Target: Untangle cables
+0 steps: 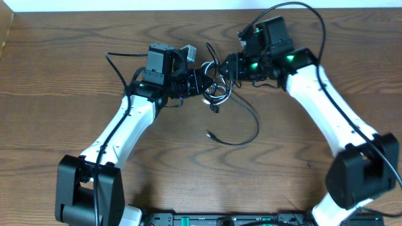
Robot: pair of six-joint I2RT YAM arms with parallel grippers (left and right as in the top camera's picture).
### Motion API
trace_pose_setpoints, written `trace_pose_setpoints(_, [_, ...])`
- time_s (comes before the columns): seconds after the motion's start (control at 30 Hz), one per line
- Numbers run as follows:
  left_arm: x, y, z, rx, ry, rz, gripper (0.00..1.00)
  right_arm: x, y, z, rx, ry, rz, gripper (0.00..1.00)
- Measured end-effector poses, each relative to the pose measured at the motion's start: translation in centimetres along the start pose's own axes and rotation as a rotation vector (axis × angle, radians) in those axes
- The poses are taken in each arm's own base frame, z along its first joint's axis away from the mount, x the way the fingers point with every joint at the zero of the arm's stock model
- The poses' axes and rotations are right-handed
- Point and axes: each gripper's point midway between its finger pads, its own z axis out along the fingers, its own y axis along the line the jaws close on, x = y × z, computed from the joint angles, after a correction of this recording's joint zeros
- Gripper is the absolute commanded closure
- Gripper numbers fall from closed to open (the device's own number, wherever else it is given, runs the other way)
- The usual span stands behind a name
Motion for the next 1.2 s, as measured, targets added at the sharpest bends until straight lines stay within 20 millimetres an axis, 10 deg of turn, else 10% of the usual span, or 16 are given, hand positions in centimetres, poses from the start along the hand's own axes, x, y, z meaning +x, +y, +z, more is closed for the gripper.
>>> trace_pose_setpoints(0.63, [0.2, 0.1, 0.0, 0.002, 0.009, -0.023, 0.93, 0.3, -0.2, 6.2, -0.022, 0.017, 0.027, 0.57])
trace_pose_setpoints(0.77, [0.2, 0.1, 0.0, 0.001, 0.01, -0.025, 0.93, 0.3, -0.6, 6.9, -0.019, 0.018, 0.029, 0.95])
trace_pose_setpoints(1.2, [-0.3, 1.7, -0.1, -0.088, -0.029, -0.032, 0.93, -0.6, -2.9, 4.0, -0.125, 0.062, 0.084, 0.99])
